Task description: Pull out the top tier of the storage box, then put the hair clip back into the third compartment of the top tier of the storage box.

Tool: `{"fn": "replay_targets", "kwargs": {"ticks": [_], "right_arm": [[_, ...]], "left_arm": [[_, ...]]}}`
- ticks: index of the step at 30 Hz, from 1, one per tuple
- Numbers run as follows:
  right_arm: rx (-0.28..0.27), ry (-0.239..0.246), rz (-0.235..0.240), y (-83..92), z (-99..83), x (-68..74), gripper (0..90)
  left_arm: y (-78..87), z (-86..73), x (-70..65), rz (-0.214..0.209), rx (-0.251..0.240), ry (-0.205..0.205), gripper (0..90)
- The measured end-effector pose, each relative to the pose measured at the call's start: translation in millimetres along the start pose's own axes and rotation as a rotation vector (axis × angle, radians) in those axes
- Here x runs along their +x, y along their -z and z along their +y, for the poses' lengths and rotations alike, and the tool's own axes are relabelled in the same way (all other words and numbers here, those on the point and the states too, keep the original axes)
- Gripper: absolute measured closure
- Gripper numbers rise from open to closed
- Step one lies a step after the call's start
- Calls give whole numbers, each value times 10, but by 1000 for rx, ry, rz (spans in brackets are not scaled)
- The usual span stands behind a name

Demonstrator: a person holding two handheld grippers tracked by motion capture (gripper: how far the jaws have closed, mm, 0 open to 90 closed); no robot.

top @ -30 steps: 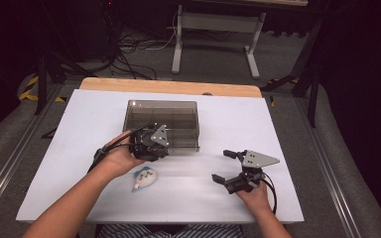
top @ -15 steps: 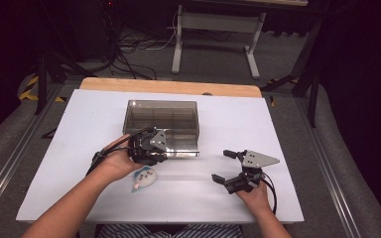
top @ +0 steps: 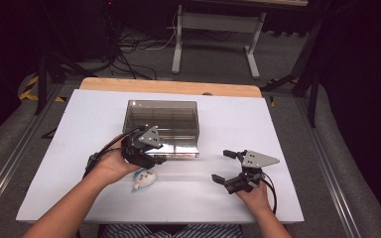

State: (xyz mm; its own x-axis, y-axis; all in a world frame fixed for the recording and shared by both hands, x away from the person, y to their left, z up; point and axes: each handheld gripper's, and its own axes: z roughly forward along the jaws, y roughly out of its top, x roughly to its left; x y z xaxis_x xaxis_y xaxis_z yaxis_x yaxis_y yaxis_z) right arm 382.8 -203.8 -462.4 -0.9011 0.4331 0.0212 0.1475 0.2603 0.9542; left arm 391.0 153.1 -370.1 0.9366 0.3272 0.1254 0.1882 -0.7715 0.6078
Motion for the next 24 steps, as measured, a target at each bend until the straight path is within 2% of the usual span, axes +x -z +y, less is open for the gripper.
{"fn": "replay_targets", "kwargs": {"ticks": [4,6,10,24], "right_arm": [[2,0,-1,0,1,-1,24],[4,-1,-3,-2,1,-2,24],[3,-2,-4,-2,0,-2,24],[5,1,-6,-3,2,2,24]], "left_arm": [[75,-69,-51,6,-57,41,406],[94,-82,-59,5,-67,50,370],[154,-160,-114,30,-115,80,310],[273,-403,-189,68,-188,182,221]]}}
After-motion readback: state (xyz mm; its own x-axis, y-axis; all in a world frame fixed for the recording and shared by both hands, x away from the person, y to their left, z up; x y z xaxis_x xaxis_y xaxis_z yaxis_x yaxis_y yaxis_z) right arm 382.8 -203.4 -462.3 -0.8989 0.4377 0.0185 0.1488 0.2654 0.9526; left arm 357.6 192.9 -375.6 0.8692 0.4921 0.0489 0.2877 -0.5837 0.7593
